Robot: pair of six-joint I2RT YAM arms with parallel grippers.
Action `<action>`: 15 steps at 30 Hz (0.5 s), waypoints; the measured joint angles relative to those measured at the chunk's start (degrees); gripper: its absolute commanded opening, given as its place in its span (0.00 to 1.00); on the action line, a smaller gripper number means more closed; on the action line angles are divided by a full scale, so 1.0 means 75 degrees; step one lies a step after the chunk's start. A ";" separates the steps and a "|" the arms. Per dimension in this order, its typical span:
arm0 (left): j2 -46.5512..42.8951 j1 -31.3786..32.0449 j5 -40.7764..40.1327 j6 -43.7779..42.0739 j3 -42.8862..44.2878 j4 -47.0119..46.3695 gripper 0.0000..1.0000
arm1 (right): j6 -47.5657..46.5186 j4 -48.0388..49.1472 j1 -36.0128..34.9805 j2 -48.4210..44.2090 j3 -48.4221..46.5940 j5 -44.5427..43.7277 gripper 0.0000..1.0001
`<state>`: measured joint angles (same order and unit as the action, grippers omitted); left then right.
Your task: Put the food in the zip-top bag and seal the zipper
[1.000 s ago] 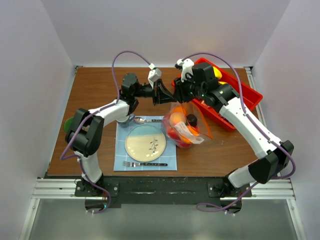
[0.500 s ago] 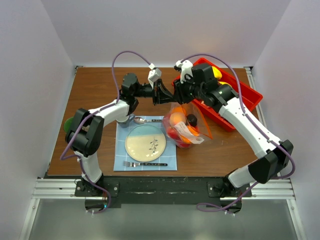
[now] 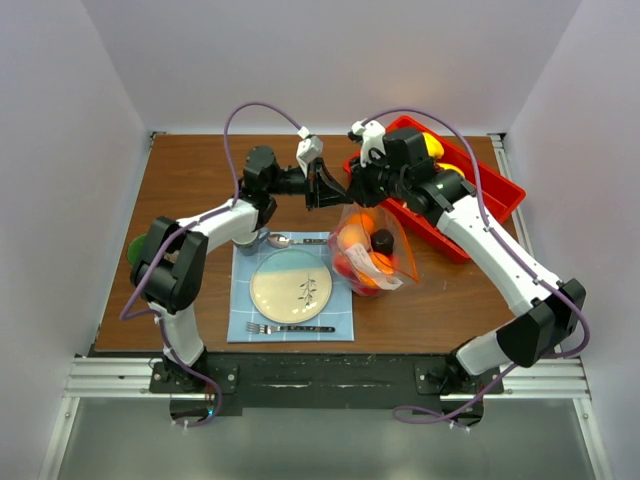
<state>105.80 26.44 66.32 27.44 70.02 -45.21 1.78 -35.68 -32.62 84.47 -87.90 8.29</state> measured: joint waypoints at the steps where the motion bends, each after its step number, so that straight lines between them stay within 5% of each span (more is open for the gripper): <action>1: 0.0000 0.0000 -0.0090 0.0000 0.0000 0.0041 0.00 | 0.0009 0.0023 0.0003 0.0000 0.0015 -0.0023 0.15; 15: -0.0026 0.0213 -0.1550 0.0335 -0.0149 0.0207 0.00 | 0.0329 0.0417 0.0017 -0.0458 0.0752 -0.0653 0.14</action>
<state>105.60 28.03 54.70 29.95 68.90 -43.66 4.25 -32.56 -32.49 81.03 -82.26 3.40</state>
